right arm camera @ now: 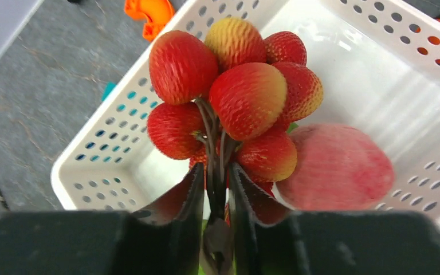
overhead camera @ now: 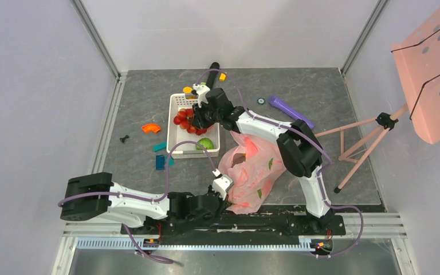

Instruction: Take the fake fruits out of the plastic bag

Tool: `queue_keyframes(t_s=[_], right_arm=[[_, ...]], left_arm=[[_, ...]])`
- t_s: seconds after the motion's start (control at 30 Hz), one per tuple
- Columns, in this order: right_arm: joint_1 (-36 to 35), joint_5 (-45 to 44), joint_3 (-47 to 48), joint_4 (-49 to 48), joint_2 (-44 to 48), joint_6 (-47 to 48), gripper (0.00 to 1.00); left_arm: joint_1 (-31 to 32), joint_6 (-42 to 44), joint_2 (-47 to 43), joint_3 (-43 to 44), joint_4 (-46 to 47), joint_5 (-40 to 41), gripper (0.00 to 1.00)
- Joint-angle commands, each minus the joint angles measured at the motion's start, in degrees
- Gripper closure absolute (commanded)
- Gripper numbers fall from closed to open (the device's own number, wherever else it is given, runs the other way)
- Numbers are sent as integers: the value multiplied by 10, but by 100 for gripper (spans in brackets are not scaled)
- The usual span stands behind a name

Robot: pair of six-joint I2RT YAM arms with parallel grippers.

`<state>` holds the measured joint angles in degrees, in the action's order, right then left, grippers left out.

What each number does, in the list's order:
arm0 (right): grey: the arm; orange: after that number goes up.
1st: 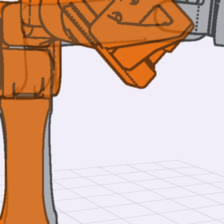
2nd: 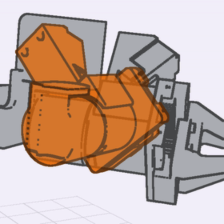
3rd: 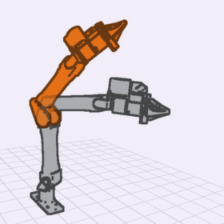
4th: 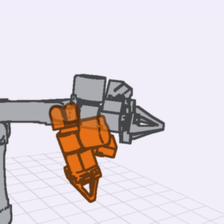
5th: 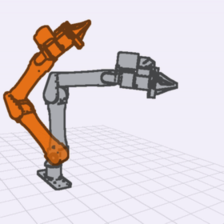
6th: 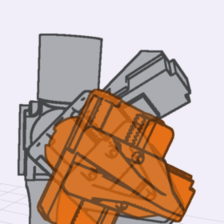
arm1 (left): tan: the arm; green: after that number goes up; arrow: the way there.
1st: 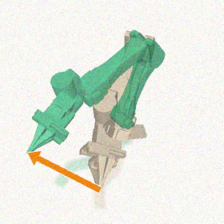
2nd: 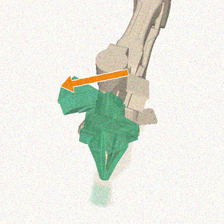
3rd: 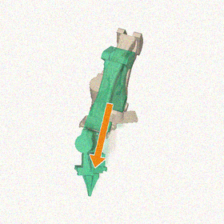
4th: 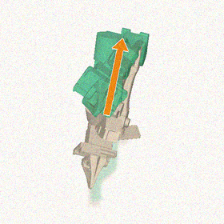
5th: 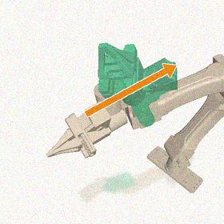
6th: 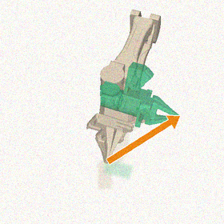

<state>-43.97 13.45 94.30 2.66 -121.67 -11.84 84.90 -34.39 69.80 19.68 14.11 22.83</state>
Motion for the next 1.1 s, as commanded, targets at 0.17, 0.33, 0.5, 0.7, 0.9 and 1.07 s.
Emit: queue_keyframes(t_s=[0.17,0.33,0.5,0.7,0.9,1.07], right_arm=[[10,-22,38,15,35,34,42],[34,-34,34,26,120,33,21],[61,-102,-21,27,266,43,12],[67,-274,-130,40,483,50,3],[67,-377,-262,78,661,20,3],[67,-423,-327,107,768,2,3]], left_arm=[[4,-19,-9,8,-26,46,98],[4,5,-20,39,-66,64,98],[2,47,-49,92,-125,100,98],[-47,141,-63,205,-197,70,98],[-155,247,-2,379,-281,-70,98],[-178,330,94,572,-379,-139,98]])
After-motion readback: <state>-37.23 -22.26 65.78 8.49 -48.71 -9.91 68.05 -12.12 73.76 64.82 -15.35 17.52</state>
